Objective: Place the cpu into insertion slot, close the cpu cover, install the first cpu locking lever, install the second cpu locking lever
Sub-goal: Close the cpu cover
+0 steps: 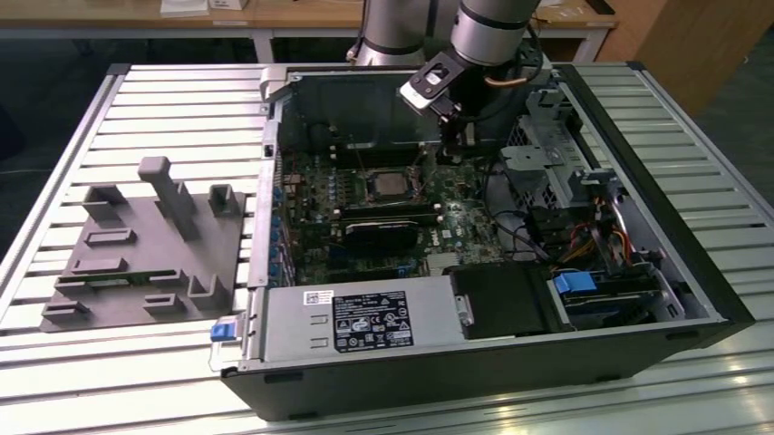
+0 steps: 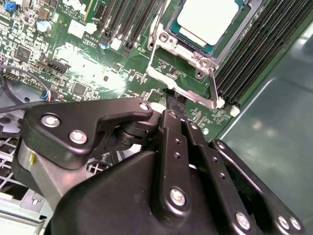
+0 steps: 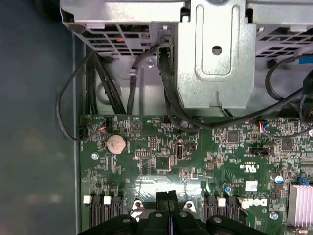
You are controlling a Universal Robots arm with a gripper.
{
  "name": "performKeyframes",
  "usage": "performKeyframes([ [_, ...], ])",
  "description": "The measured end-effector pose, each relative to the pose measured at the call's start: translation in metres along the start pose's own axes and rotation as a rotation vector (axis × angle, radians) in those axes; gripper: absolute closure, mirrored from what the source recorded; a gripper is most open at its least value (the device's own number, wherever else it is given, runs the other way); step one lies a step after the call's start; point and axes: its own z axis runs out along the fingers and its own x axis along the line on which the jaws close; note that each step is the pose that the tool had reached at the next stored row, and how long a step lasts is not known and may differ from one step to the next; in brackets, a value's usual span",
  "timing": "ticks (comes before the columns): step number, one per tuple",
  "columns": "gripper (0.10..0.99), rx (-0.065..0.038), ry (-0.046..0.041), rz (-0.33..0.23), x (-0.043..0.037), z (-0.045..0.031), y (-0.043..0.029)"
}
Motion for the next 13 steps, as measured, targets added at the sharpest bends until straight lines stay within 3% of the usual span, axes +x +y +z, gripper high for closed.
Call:
performKeyframes([
  [9,0.980,-0.004,-0.0001,0.000,-0.0002,0.0016,-0.0184],
  [10,0.980,-0.004,-0.0001,0.000,-0.0002,0.0021,-0.0243],
  [13,0.980,-0.005,-0.0002,0.000,-0.0002,0.0022,-0.0258],
])
